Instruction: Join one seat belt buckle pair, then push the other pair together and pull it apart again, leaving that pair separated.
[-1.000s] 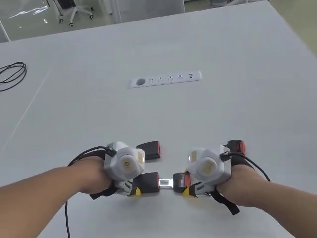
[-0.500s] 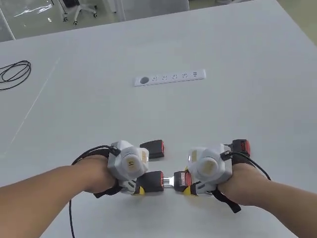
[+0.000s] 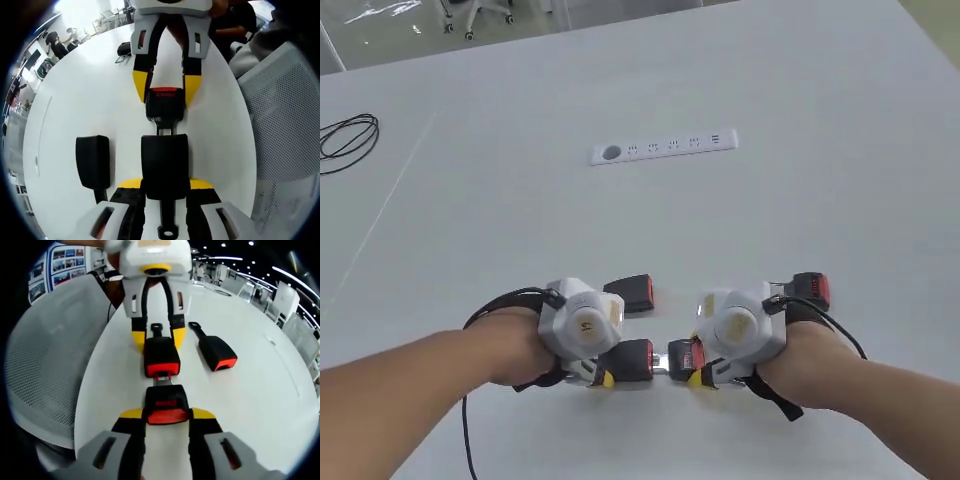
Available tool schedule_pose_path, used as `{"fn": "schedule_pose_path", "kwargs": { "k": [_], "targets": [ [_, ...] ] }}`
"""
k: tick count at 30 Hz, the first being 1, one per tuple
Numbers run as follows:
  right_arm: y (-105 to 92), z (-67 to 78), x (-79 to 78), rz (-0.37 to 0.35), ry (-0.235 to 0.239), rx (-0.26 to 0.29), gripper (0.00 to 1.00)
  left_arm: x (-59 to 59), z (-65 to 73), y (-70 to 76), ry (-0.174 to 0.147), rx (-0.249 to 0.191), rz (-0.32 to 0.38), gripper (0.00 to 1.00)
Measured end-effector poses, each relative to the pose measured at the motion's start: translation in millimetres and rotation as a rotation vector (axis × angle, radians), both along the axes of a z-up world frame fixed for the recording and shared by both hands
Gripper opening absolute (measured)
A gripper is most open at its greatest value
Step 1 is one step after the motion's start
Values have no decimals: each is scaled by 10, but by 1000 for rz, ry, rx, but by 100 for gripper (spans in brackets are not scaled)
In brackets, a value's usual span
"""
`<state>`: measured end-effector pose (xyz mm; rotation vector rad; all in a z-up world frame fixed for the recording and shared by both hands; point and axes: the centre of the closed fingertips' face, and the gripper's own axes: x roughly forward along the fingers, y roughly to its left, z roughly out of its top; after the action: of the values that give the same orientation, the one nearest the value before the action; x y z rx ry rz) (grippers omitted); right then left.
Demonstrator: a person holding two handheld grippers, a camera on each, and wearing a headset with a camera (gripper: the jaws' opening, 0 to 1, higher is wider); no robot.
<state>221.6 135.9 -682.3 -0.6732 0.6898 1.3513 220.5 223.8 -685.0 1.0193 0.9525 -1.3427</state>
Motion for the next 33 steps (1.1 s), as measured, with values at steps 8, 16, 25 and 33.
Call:
{"fn": "schedule_pose_path", "kwargs": {
  "k": [8, 16, 25, 33],
  "targets": [
    [46, -15, 15, 14, 20, 3, 30, 6, -6, 2, 3, -10, 6, 30],
    [56, -3, 6, 20, 6, -8, 30, 3, -10, -1, 11, -4, 1, 30],
    [121, 5, 8, 24, 8, -13, 30, -4, -9, 0, 7, -3, 2, 30],
    [185, 3, -62, 15, 27, -8, 29, -12, -9, 12, 7, -1, 7, 30]
  ]
}}
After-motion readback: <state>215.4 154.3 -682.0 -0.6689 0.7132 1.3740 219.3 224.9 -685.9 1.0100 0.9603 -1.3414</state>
